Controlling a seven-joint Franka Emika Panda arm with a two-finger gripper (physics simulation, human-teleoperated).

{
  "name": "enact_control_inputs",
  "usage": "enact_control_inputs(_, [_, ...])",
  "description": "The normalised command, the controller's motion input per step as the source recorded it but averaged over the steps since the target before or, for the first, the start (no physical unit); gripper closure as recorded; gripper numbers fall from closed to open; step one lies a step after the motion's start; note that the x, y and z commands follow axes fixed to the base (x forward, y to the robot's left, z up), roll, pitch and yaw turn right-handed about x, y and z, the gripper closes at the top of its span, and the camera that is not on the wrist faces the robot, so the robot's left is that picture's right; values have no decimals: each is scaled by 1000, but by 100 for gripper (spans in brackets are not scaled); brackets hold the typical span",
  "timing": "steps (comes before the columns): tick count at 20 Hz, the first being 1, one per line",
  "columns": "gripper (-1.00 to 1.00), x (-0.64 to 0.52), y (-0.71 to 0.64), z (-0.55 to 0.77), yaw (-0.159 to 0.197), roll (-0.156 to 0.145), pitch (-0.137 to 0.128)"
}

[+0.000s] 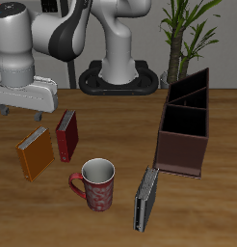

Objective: Place the orange book into the left desk caddy's left compartment and place the striped book into the left desk caddy's right compartment and place the red book into the left desk caddy's right compartment

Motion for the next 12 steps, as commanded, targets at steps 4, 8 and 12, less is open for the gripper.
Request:
enact_control_inputs(4, [-100, -122, -29, -416, -41, 4, -70])
enact_control_inputs(8, [-100, -63, 5, -278, -12, 1, -29])
enact_control_inputs(12, [-100, -109, -34, -340, -26, -4, -34])
